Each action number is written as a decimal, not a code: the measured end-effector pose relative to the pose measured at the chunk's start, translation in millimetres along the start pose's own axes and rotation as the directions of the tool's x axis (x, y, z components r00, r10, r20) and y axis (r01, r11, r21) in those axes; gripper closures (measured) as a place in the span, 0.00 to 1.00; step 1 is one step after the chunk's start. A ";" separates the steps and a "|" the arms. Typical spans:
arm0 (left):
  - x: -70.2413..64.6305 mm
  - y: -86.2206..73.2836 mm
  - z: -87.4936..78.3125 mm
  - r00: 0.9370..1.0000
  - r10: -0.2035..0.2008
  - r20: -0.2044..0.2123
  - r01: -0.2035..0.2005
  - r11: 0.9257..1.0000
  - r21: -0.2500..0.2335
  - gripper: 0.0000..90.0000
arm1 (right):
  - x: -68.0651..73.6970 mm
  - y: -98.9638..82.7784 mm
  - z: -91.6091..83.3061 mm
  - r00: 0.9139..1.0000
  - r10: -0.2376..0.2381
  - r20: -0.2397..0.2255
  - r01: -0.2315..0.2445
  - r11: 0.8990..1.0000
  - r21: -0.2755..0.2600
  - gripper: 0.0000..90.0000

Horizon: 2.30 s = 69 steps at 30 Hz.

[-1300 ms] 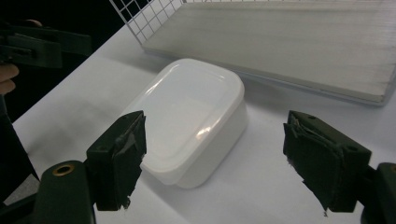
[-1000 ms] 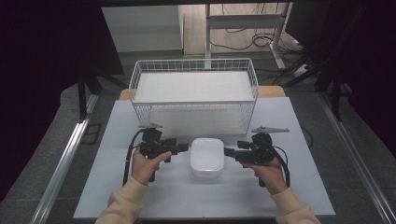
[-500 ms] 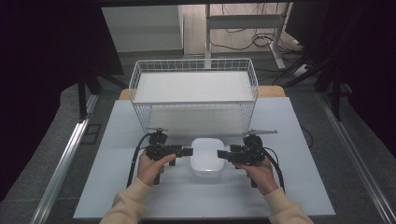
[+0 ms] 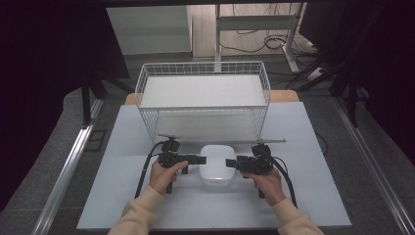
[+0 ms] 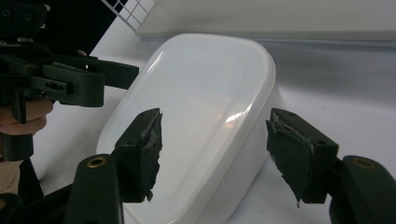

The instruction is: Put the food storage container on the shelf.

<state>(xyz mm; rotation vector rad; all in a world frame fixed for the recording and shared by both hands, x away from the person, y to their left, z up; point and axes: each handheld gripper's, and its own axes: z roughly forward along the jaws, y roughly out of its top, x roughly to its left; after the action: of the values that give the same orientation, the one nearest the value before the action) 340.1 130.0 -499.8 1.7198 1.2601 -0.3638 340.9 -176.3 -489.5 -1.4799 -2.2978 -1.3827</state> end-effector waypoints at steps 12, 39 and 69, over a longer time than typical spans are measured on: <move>6.0 -4.1 4.7 0.999 -0.034 0.029 0.034 0.999 0.024 0.63 | -6.5 -3.0 2.5 0.998 0.057 -0.036 -0.056 0.998 0.026 0.64; -21.4 -10.6 -20.9 0.998 0.068 0.013 -0.068 0.996 -0.056 0.89 | 1.1 -1.7 -29.1 0.992 0.067 -0.109 -0.069 0.998 -0.014 0.88; -66.0 12.7 -65.5 0.973 0.226 -0.038 -0.229 0.961 -0.156 0.89 | 40.2 36.7 -63.8 0.982 -0.129 -0.141 0.113 0.986 -0.120 0.89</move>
<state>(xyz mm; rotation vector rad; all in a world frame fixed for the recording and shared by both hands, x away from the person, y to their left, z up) 304.8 144.4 -414.0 1.7113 1.0611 -0.1071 323.4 -189.5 -408.6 -1.2344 -2.2860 -1.6190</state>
